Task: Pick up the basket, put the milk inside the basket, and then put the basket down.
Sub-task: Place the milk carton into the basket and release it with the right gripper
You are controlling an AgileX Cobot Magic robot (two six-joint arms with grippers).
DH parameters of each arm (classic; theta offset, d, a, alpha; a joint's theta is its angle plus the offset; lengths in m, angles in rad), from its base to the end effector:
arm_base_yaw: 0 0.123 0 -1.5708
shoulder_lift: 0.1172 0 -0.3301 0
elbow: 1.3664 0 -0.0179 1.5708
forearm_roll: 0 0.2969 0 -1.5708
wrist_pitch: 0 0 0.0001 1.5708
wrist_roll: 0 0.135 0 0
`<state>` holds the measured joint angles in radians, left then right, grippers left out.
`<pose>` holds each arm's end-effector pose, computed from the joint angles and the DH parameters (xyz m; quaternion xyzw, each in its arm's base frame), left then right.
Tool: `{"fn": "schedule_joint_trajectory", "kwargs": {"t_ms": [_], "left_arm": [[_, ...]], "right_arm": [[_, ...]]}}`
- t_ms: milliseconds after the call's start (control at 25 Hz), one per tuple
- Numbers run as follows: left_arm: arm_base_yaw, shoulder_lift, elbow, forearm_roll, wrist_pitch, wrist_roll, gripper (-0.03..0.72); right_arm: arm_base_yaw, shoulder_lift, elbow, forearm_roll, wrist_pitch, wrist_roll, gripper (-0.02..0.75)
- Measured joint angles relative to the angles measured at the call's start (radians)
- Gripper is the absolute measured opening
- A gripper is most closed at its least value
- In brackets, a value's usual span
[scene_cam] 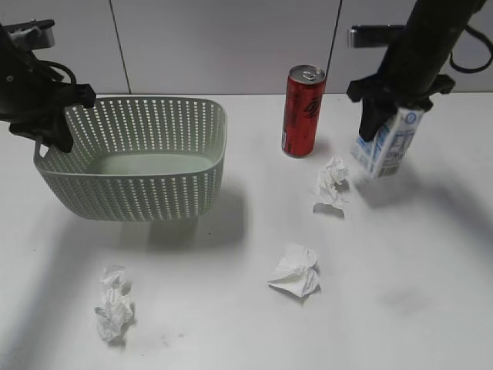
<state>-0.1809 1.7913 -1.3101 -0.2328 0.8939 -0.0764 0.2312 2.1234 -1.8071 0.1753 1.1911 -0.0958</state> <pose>0.4177 -0.1011 0.2100 -0.0078 0.9851 -0.1170 0.1260 0.4999 0.1402 0.2002 -0.1358 0.9844 0.0884 0.0691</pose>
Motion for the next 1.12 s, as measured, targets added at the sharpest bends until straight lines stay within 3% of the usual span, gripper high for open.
{"fn": "schedule_joint_trajectory", "kwargs": {"t_ms": [200,400,720,1120], "left_arm": [[0.000,0.000,0.000,0.000,0.000,0.000,-0.015],[0.000,0.000,0.000,0.000,0.000,0.000,-0.015],[0.000,0.000,0.000,-0.001,0.000,0.000,-0.015],[0.000,0.000,0.000,-0.002,0.001,0.000,-0.015]], "right_arm": [[0.054,-0.117,-0.044,0.001,0.013,-0.003,0.317],[0.218,-0.171,-0.094,0.008,0.029,-0.006,0.317],[0.463,-0.095,-0.326,0.018,-0.002,-0.007,0.317],[0.519,0.167,-0.361,0.004,-0.111,-0.008,0.316]]}}
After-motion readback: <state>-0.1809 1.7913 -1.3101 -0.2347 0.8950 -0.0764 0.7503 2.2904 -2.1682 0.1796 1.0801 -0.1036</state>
